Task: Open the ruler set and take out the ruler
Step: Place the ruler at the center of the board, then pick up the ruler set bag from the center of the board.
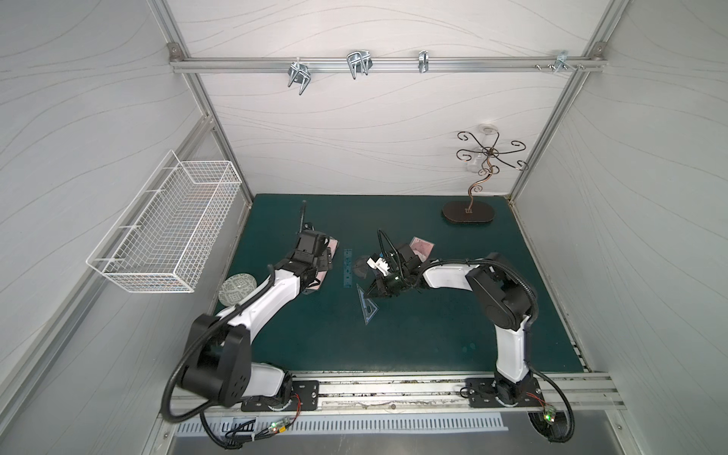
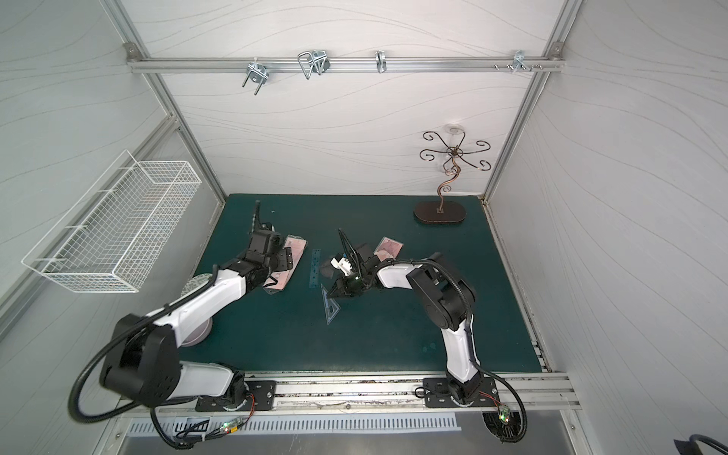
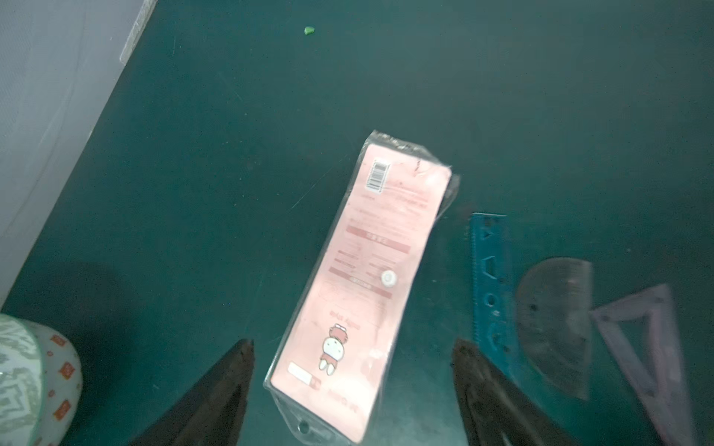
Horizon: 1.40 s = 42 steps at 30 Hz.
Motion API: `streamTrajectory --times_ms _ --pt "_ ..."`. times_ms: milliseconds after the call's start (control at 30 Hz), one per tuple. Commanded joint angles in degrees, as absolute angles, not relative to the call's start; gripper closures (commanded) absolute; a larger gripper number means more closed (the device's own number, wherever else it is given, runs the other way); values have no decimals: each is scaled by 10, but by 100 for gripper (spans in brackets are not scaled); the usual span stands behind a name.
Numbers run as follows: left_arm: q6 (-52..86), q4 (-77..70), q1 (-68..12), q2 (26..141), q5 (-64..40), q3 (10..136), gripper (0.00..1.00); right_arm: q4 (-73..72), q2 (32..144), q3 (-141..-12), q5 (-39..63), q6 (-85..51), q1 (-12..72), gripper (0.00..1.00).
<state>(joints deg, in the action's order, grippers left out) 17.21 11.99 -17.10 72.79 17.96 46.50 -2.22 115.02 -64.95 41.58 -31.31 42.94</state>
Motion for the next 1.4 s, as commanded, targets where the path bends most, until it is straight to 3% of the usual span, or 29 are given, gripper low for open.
streamTrajectory --times_ms 0,200,400,433,533,667,700,833,1000,1167,1367 --pt "233 74 -179 659 124 425 16 -1 1166 -656 392 -295 432 100" --pt "242 125 -185 585 129 382 17 -47 1168 -627 361 -333 430 100" --pt "247 111 -185 585 117 370 17 -78 1191 -631 374 -363 431 100" --pt "245 108 -185 589 117 372 17 -77 1190 -630 370 -363 431 98" --pt "242 107 -185 602 120 383 17 -64 1171 -626 352 -356 431 74" --pt "234 91 -185 611 113 392 17 -21 1123 -637 330 -333 429 61" --pt "233 85 -185 613 112 394 17 -1 1115 -648 332 -327 426 51" --pt "236 67 -195 626 111 415 18 26 1066 -656 338 -334 401 49" --pt "154 63 -303 695 150 495 19 75 968 -638 248 -336 329 49" --pt "83 54 -357 802 21 584 18 201 978 -693 135 -275 247 38" --pt "46 23 -375 925 -54 636 17 103 1028 -612 257 -356 121 40"
